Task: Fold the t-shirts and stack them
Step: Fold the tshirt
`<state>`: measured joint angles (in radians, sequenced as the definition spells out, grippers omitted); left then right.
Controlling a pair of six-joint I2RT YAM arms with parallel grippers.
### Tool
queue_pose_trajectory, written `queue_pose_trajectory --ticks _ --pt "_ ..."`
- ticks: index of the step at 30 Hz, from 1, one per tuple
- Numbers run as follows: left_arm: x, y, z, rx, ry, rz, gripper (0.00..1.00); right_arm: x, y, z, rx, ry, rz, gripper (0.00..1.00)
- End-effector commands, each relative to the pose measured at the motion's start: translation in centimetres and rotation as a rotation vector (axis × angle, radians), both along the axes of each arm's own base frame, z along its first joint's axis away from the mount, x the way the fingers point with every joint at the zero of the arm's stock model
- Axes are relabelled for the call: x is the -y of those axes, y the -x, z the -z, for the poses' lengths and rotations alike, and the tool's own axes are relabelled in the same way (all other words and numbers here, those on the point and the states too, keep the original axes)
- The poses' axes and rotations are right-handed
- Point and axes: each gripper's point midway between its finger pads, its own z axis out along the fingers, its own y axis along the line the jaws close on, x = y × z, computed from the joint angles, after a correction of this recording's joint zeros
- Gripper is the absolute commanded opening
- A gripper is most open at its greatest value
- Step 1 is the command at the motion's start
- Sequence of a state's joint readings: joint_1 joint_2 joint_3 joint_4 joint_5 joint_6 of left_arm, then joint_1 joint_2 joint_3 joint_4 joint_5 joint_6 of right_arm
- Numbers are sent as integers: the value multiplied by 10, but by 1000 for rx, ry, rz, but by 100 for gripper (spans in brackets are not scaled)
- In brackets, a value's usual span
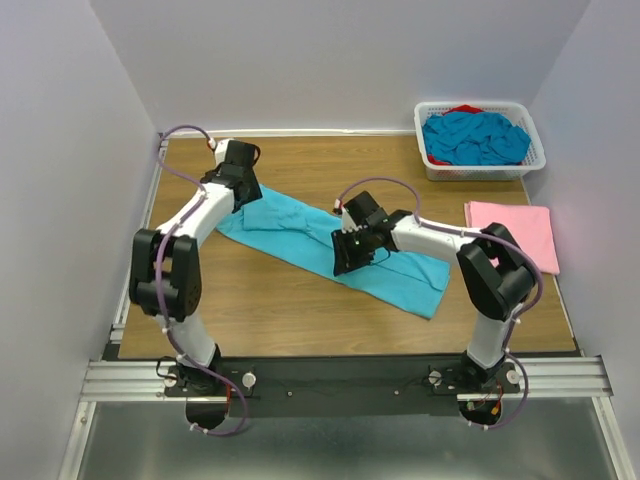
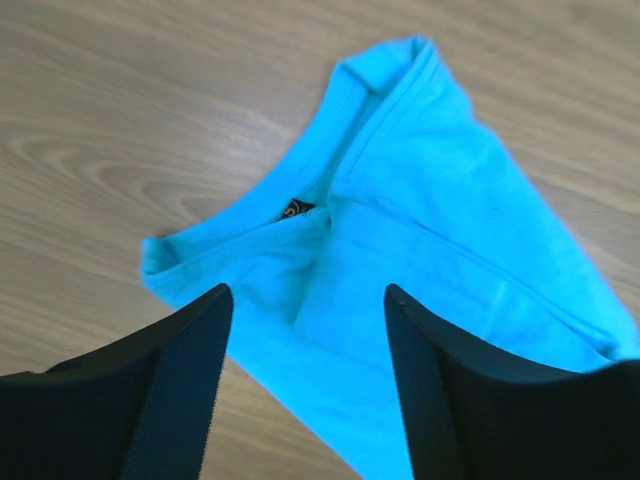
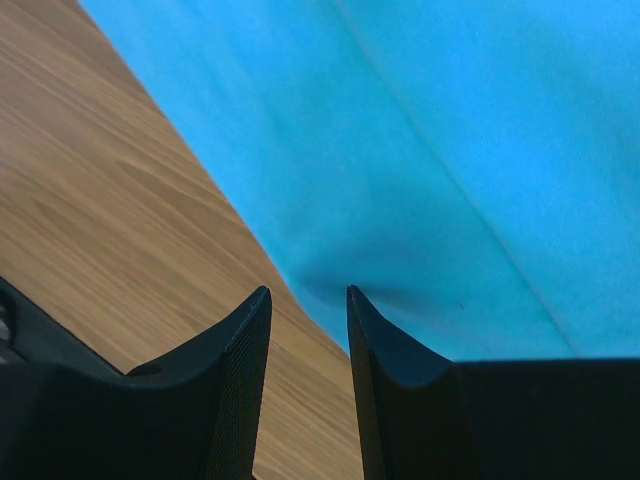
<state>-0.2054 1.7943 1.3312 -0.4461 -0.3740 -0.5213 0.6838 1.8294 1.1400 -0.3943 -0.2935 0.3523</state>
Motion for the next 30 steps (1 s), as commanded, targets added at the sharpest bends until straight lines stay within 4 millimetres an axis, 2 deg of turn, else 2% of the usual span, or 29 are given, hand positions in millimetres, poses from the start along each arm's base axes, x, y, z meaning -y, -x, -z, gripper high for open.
queue_pose_trajectory --ticks 1,2,3,4,5,6,7,8,9,10,11,12,13,14,15,16,19,20,21,22,23,24,25,27,28,30 --pt "-20 9 -79 202 -48 -55 75 -38 -26 -44 84 -110 -94 43" --pt "-23 19 -106 275 -35 -65 76 -48 -33 -53 111 -133 -117 43" --pt "-26 25 -118 319 -32 -79 79 -57 -36 -51 109 -142 -139 43" --pt "-30 38 -112 319 -34 -84 79 -74 -49 -69 160 -182 -170 43" --pt "-34 50 -140 414 -15 -94 80 -84 -52 -75 165 -210 -193 43" --pt "-36 59 -145 446 -11 -101 83 -93 -55 -77 170 -227 -210 43" --pt "-40 73 -130 433 -17 -104 85 -109 -66 -80 184 -252 -229 43" --pt "-40 80 -132 456 -10 -93 87 -118 -68 -80 186 -267 -244 43" --pt "-39 90 -150 535 17 -77 89 -129 -70 -79 182 -287 -260 43" --pt "-40 99 -135 517 12 -65 90 -137 -74 -61 154 -281 -259 43" --pt "-40 107 -147 566 29 -62 91 -152 -82 -70 178 -313 -272 43" --pt "-40 112 -145 574 35 -58 91 -160 -86 -69 178 -328 -279 43" --pt "-40 118 -134 563 36 -47 92 -166 -87 -45 140 -317 -277 43" --pt "-40 123 -142 604 46 -45 92 -174 -90 -45 142 -334 -287 43" --pt "-40 125 -141 614 49 -38 92 -185 -99 -54 171 -364 -293 43" --pt "-40 129 -130 602 46 -28 92 -192 -103 -50 170 -371 -289 43" --pt "-38 133 -129 638 56 -7 92 -207 -123 -31 188 -375 -265 43" --pt "-35 132 -131 657 63 13 92 -211 -136 -19 213 -354 -234 44" --pt "-35 131 -132 665 58 16 92 -208 -141 -4 213 -323 -207 44" --pt "-31 129 -127 657 61 41 93 -208 -156 -7 252 -315 -174 44" --pt "-29 127 -128 658 61 49 93 -204 -168 1 275 -287 -138 44" --pt "-29 125 -128 656 54 56 93 -191 -187 20 300 -222 -63 44" --pt "-28 122 -129 648 45 65 93 -177 -211 20 318 -214 12 44" --pt "-28 120 -125 628 38 70 94 -148 -243 32 319 -175 149 44" --pt "-28 119 -125 622 38 70 94 -119 -267 40 283 -175 273 44" --pt "-27 117 -122 610 40 73 94 -83 -294 47 276 -144 428 44"
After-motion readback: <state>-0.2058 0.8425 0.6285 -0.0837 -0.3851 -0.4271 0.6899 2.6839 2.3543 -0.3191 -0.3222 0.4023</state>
